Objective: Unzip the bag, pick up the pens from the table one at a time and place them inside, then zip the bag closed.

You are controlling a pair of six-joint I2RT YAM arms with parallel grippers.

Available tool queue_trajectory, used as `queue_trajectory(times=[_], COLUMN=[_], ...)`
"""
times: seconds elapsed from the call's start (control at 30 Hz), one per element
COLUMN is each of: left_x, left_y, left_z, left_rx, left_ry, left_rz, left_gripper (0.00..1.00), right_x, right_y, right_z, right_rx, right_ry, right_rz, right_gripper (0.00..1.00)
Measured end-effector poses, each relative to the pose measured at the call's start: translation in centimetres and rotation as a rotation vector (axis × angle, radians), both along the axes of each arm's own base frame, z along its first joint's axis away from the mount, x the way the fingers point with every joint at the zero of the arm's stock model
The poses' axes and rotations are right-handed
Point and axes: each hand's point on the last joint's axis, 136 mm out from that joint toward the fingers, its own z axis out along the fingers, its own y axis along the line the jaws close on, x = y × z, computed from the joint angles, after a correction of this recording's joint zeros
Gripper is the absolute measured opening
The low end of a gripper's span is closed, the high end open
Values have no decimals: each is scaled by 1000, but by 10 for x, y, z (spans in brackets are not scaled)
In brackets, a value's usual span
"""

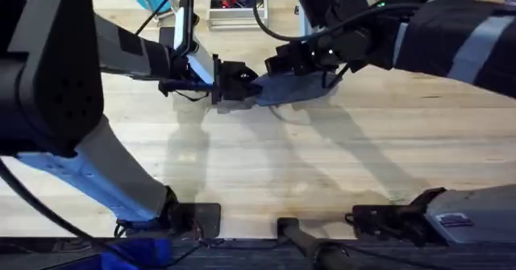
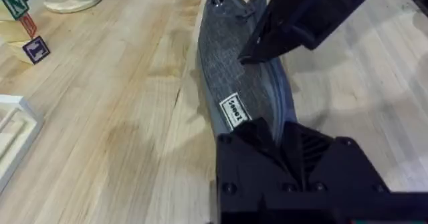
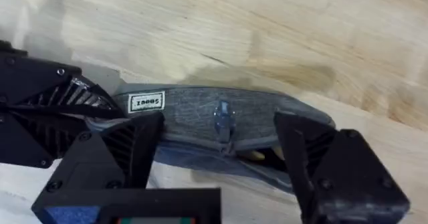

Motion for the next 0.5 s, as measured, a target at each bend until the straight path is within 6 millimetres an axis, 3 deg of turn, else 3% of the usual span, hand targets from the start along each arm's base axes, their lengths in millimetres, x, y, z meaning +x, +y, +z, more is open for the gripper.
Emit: queue_trajectory(times=[0.07, 0.1, 0.3, 0.37, 0.5], left_x=[0, 0, 0, 0, 0], left_y=[0, 0, 0, 0, 0], left_z=[0, 0, 0, 0, 0], left_rx=[0, 0, 0, 0, 0], left_ry=[0, 0, 0, 0, 0], left_rz=[0, 0, 0, 0, 0], left_gripper=[41, 41, 41, 41, 41], right_x=[0, 0, -2, -3, -3], right_y=[0, 0, -1, -2, -3], right_z=[0, 0, -1, -2, -3], right_rx=[0, 0, -4, -14, -21], right_ry=[0, 0, 7, 12, 13], right_rz=[0, 0, -1, 0, 9], right_gripper=[991, 921, 97, 39, 35])
